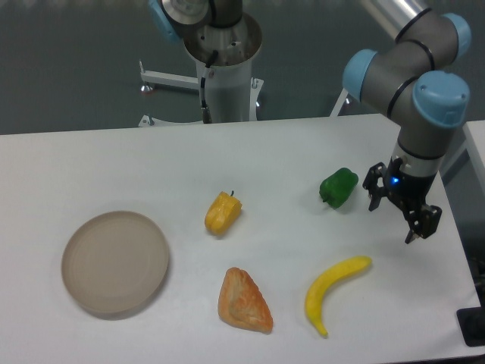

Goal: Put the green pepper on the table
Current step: 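Open the gripper and move it away from the green pepper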

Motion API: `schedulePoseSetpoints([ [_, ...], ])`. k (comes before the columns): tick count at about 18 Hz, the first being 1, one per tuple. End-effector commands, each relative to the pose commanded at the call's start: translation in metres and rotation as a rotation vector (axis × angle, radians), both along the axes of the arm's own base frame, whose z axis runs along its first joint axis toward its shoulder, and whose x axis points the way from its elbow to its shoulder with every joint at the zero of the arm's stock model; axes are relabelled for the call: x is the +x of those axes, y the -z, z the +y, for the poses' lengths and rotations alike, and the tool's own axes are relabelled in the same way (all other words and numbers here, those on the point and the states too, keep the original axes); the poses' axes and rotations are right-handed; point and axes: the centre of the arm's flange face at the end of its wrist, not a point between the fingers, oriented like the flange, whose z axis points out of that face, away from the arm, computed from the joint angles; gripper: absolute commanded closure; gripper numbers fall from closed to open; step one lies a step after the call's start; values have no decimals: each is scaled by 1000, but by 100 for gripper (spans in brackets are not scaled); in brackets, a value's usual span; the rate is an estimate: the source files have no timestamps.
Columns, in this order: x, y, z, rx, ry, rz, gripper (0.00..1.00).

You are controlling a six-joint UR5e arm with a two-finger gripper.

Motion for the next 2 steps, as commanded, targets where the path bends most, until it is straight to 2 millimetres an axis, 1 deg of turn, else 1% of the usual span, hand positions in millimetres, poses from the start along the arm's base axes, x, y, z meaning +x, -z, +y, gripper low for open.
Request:
schedulePoseSetpoints([
  [2, 2, 1, 4, 6, 6, 7, 0],
])
